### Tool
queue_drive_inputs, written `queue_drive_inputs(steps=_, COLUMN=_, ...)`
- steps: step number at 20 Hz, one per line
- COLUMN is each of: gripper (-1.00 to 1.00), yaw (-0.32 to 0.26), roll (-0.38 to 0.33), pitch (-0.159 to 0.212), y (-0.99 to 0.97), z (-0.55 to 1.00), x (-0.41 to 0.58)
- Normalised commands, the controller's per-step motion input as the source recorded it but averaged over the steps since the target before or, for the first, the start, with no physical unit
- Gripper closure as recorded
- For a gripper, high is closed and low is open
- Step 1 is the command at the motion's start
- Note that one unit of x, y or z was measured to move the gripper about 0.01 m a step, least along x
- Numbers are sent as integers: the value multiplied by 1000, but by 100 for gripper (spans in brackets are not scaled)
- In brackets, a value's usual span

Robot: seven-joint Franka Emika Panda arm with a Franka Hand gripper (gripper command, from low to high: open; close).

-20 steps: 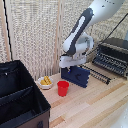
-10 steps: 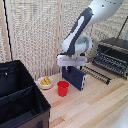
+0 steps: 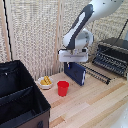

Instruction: Please shift your gripper toward the book. Carefully hold the book with your gripper. Gently transport the book using your gripper to the caddy's front section. Safely let the book go into the caddy's front area.

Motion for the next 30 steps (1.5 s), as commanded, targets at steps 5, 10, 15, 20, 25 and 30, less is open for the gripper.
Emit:
queue_drive_inputs(steps=5, gripper=100, yaw=-105, roll=47, pitch=147, y=-105, z=609, x=289)
queue_drive_inputs(steps=10, gripper=100, yaw=-168, roll=-8, pitch=50, y=-193, z=992, x=421)
queue_drive_inputs(steps=15, gripper=100, yaw=-174, roll=-21, pitch=34, y=-189, z=1000, x=377)
queue_drive_inputs(steps=20, gripper=100, yaw=-171, roll=36, pitch=4, y=-27, z=985, x=-443)
queue_drive_inputs(steps=25, gripper=100, yaw=-125, roll=48, pitch=0, y=-27, z=1000, x=-805)
queue_drive_inputs(steps=30, gripper=100, yaw=-136, roll=65, pitch=-30, y=139, z=883, x=-577)
